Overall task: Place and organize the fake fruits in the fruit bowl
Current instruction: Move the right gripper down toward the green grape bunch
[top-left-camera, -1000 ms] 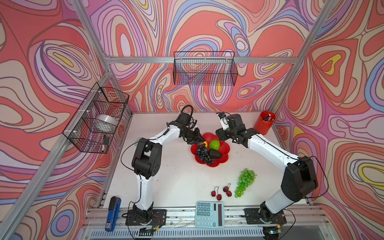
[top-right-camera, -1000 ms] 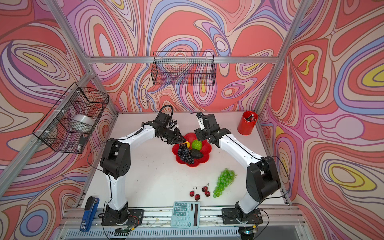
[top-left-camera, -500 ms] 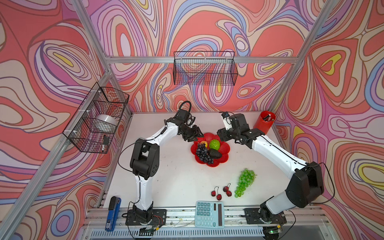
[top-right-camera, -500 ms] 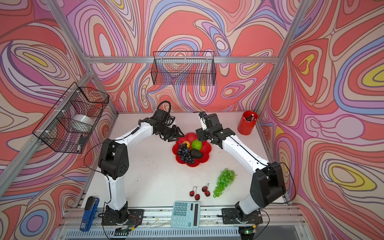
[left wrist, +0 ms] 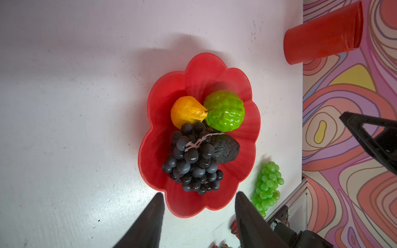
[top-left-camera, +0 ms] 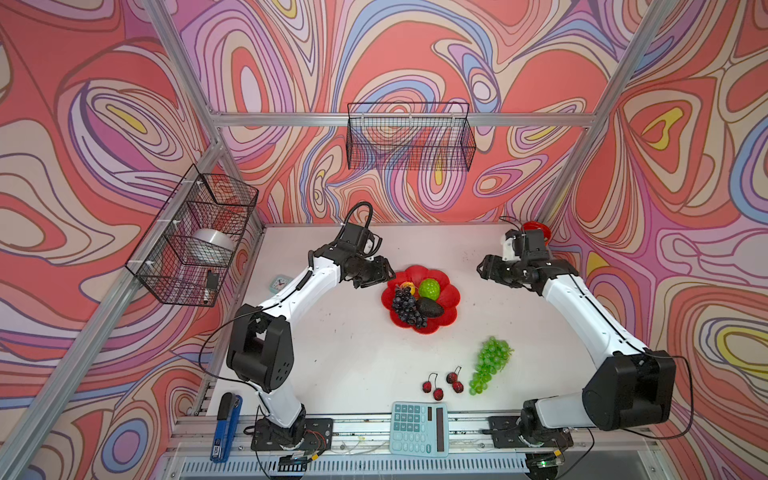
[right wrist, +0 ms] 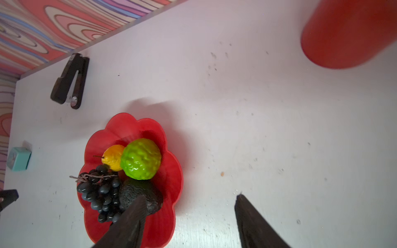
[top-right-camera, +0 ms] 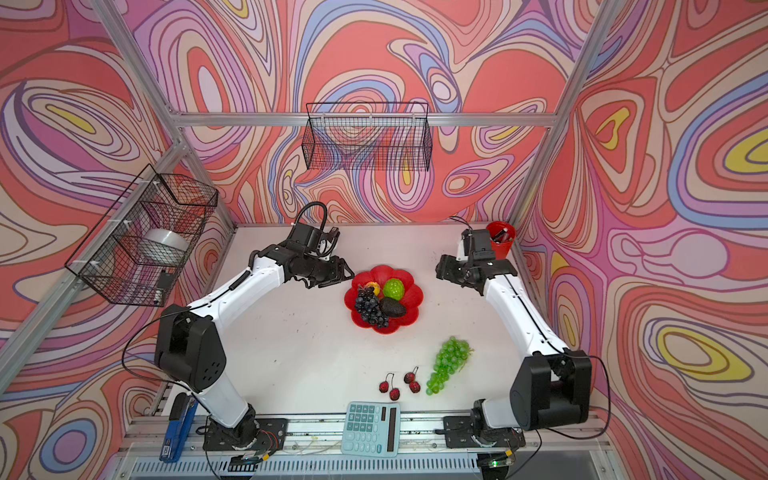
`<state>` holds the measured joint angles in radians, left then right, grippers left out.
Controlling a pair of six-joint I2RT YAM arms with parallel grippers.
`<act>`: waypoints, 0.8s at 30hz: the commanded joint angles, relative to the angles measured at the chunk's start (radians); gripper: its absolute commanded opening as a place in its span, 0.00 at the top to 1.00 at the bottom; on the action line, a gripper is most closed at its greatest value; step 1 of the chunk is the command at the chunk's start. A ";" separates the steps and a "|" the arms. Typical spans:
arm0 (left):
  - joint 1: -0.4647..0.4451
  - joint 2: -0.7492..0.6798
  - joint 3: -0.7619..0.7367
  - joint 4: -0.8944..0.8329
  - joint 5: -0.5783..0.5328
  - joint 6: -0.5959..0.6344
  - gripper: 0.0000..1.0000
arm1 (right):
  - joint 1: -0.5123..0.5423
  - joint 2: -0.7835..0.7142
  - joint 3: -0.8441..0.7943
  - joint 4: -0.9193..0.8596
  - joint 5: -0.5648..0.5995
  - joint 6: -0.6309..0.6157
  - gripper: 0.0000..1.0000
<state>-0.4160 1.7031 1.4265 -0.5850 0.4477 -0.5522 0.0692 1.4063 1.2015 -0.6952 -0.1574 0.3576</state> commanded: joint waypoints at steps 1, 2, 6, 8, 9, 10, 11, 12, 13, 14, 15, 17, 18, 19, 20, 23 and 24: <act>-0.012 -0.046 -0.043 0.065 -0.021 0.005 0.44 | -0.021 -0.052 -0.026 -0.136 0.003 0.115 0.32; -0.015 -0.057 -0.059 0.080 -0.015 0.003 0.44 | -0.027 -0.071 -0.046 -0.149 0.022 0.137 0.32; -0.022 -0.079 -0.107 0.111 0.016 -0.001 0.44 | -0.058 -0.152 -0.125 -0.178 0.042 0.241 0.30; -0.024 -0.080 -0.119 0.106 0.026 0.004 0.44 | -0.069 -0.169 -0.167 -0.204 0.027 0.290 0.27; -0.023 -0.080 -0.123 0.102 0.027 0.009 0.44 | -0.072 -0.177 -0.191 -0.207 0.018 0.315 0.26; -0.022 -0.082 -0.126 0.100 0.029 0.009 0.44 | -0.076 -0.186 -0.227 -0.204 0.002 0.344 0.26; -0.022 -0.087 -0.131 0.103 0.031 0.008 0.45 | -0.081 -0.199 -0.262 -0.197 -0.005 0.375 0.26; -0.022 -0.091 -0.135 0.106 0.034 0.005 0.44 | -0.084 -0.212 -0.292 -0.183 -0.006 0.401 0.26; -0.023 -0.097 -0.139 0.110 0.035 0.002 0.44 | -0.090 -0.226 -0.323 -0.162 -0.002 0.426 0.25; -0.022 -0.101 -0.142 0.111 0.035 -0.002 0.45 | -0.102 -0.234 -0.354 -0.144 -0.002 0.443 0.25; -0.023 -0.102 -0.144 0.112 0.036 -0.005 0.44 | -0.119 -0.233 -0.376 -0.127 -0.012 0.453 0.24; -0.022 -0.102 -0.144 0.113 0.038 -0.011 0.44 | -0.160 -0.219 -0.416 -0.095 -0.051 0.461 0.24; -0.023 -0.099 -0.143 0.111 0.039 -0.015 0.44 | -0.194 -0.213 -0.437 -0.075 -0.078 0.465 0.24; -0.022 -0.096 -0.140 0.109 0.043 -0.015 0.44 | -0.227 -0.213 -0.462 -0.057 -0.105 0.470 0.24; -0.023 -0.094 -0.135 0.104 0.043 -0.013 0.44 | -0.249 -0.214 -0.478 -0.043 -0.119 0.470 0.24; -0.022 -0.089 -0.116 0.081 0.034 -0.006 0.44 | -0.301 -0.221 -0.491 -0.037 -0.133 0.452 0.24; -0.023 -0.086 -0.109 0.076 0.032 -0.004 0.44 | -0.314 -0.215 -0.494 -0.035 -0.143 0.447 0.24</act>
<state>-0.4370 1.6302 1.2915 -0.4900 0.4782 -0.5575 -0.2195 1.1938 0.7128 -0.7761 -0.2550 0.7979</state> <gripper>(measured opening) 0.556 0.760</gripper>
